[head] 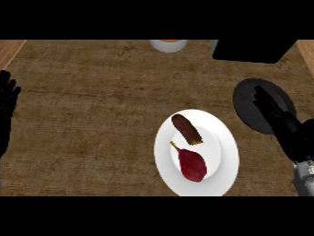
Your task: Pick the sweet potato from the plate and place it in the pan
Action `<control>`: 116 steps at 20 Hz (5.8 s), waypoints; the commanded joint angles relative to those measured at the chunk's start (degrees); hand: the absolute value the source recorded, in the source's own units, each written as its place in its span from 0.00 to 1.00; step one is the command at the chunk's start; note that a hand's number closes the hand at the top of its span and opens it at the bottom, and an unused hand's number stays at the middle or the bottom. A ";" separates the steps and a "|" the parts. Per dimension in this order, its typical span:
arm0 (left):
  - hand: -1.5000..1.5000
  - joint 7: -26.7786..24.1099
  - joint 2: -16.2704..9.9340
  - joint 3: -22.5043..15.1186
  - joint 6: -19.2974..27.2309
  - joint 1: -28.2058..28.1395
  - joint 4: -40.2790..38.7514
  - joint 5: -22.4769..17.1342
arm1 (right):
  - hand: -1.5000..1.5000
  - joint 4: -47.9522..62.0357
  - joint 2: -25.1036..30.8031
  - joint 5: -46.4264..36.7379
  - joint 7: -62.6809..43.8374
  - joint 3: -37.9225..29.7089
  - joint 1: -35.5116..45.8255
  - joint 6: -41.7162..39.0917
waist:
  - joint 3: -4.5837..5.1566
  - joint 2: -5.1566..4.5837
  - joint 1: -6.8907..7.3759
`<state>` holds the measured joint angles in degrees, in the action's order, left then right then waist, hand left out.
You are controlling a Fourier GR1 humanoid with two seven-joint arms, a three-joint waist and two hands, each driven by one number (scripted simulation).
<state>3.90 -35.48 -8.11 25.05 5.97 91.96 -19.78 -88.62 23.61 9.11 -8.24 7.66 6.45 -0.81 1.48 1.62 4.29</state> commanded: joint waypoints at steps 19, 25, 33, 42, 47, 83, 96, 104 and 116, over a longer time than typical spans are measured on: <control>0.50 -11.80 17.62 -18.13 -7.44 1.90 -0.80 2.85 | 0.00 28.14 4.41 -3.33 43.75 2.62 33.89 -41.78 | -1.67 -3.20 0.30; 0.50 -13.25 14.98 -14.99 -10.47 1.31 -1.82 1.56 | 0.00 30.75 2.85 -16.89 50.47 14.05 36.41 -36.69 | -1.59 -2.80 -0.19; 0.50 -13.26 16.40 -15.79 -10.35 -0.47 -1.99 2.29 | 0.00 34.31 1.55 -32.61 50.74 27.99 43.38 -28.62 | -1.51 -2.27 -1.11; 0.50 -13.31 20.06 -14.78 -8.75 0.17 -3.39 4.40 | 0.00 48.29 -4.46 -47.16 56.89 35.13 45.04 -16.01 | -1.51 -2.07 -2.59; 0.50 -13.97 19.99 -11.15 -11.89 0.02 -6.07 5.36 | 0.00 44.24 -5.72 -50.04 55.08 31.92 40.65 -17.34 | -1.48 -1.64 -4.02; 0.50 -10.83 27.15 -7.77 -14.00 -0.94 -4.22 13.54 | 1.00 73.80 -21.07 -68.11 63.49 22.22 47.67 2.53 | -1.51 -1.98 -3.30; 0.50 -9.82 24.25 -4.45 -14.23 -5.73 -1.38 12.00 | 1.00 72.70 -20.75 -57.11 26.23 5.34 40.97 14.40 | -1.23 1.05 -9.85; 0.50 -10.77 24.40 -4.38 -14.44 -7.66 -1.81 11.86 | 1.00 57.04 -23.57 -55.55 12.11 4.12 39.20 30.75 | -1.31 1.39 -9.86; 0.50 -10.49 24.30 -4.54 -15.82 -6.91 -0.40 11.95 | 1.00 21.96 -18.36 -54.38 -8.44 4.92 21.81 28.34 | -1.42 -0.48 -7.55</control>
<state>-7.24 -11.05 -12.33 9.80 -1.00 90.77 -7.93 -54.92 1.83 -45.46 -11.92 12.85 34.91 28.99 0.13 1.75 -4.29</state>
